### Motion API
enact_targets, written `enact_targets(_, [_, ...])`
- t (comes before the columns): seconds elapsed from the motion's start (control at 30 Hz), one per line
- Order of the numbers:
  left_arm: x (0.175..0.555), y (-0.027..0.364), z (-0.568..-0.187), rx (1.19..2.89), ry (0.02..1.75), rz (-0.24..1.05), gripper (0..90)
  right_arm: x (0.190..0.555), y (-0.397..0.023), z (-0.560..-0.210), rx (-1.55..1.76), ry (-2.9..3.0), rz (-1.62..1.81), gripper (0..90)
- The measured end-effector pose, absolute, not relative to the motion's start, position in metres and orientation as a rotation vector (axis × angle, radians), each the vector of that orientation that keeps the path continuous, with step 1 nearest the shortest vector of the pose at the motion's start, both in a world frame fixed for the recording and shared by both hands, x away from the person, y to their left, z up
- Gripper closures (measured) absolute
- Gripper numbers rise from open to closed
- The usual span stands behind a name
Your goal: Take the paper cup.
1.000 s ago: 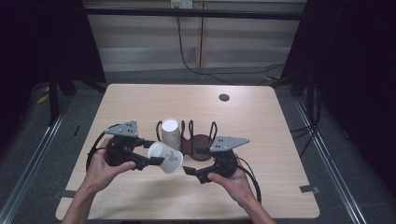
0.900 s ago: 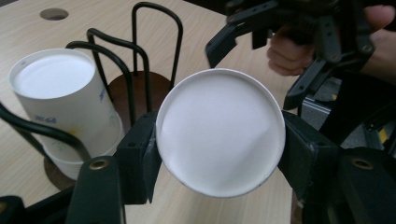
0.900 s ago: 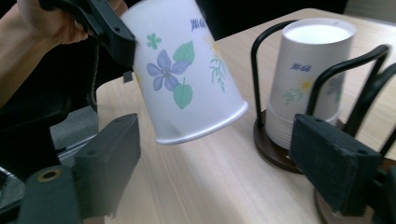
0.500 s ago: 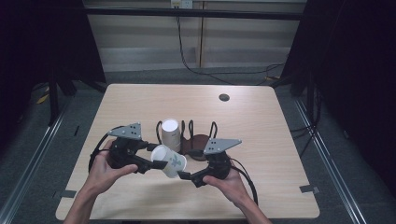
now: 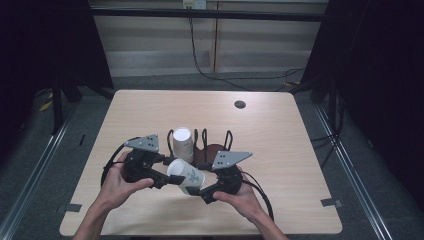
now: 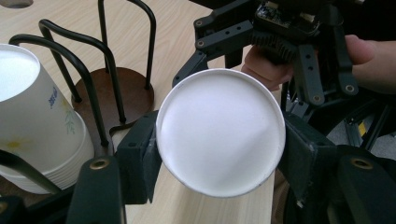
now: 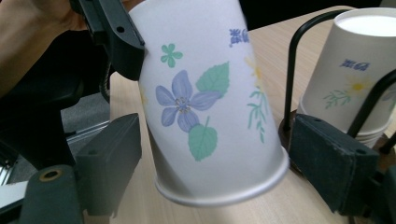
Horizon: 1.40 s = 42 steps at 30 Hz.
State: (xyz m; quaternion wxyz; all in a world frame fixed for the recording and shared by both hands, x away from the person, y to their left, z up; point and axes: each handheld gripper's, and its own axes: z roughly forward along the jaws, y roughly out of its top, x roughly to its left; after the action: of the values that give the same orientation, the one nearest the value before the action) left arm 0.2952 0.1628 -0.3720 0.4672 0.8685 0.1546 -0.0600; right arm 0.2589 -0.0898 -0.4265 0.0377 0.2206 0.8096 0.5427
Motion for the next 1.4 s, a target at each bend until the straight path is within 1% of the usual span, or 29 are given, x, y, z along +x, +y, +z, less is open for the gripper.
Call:
enact_targets(0.27, [0.295,0.1621,-0.3703,2.127,0.373,-0.168,37.1,0.2579,-0.0826,-0.4304,0.648,2.508,1.634,16.4])
enact_targets(0.33, [0.2949,0.1616,-0.3706,2.124,0.376,-0.174,37.1,0.2577,-0.0812,-0.4313,0.642,2.514,1.624,17.0])
enact_targets(0.37, [0.2951,0.1615,-0.371,2.125,0.375,-0.182,37.1,0.2578,-0.0807,-0.432,0.637,2.521,1.618,20.4])
enact_targets(0.53, [0.2962,0.1631,-0.3714,2.111,0.377,-0.194,37.0,0.2563,-0.0825,-0.4312,0.616,2.514,1.615,22.5])
enact_targets(0.77, [0.2966,0.1631,-0.3734,2.098,0.382,-0.204,36.1,0.2576,-0.0837,-0.43,0.627,2.538,1.613,24.3])
enact_targets(0.93, [0.2961,0.1636,-0.3725,2.092,0.379,-0.206,36.2,0.2572,-0.0836,-0.43,0.631,2.536,1.631,23.4])
enact_targets(1.07, [0.2961,0.1626,-0.3725,2.083,0.385,-0.205,35.6,0.2574,-0.0846,-0.4289,0.632,2.543,1.622,25.9])
enact_targets(1.23, [0.296,0.1611,-0.3736,2.084,0.38,-0.207,34.8,0.2573,-0.0866,-0.4273,0.637,2.552,1.621,26.4])
enact_targets(1.3, [0.2956,0.1599,-0.3752,2.097,0.378,-0.201,32.8,0.2574,-0.0862,-0.4276,0.636,2.555,1.619,26.6])
enact_targets(1.37, [0.2956,0.1588,-0.3769,2.105,0.377,-0.192,28.7,0.2574,-0.0856,-0.4278,0.632,2.558,1.62,26.7])
enact_targets(1.4, [0.2957,0.1584,-0.3773,2.104,0.379,-0.187,25.2,0.257,-0.0854,-0.4275,0.625,2.563,1.609,26.8])
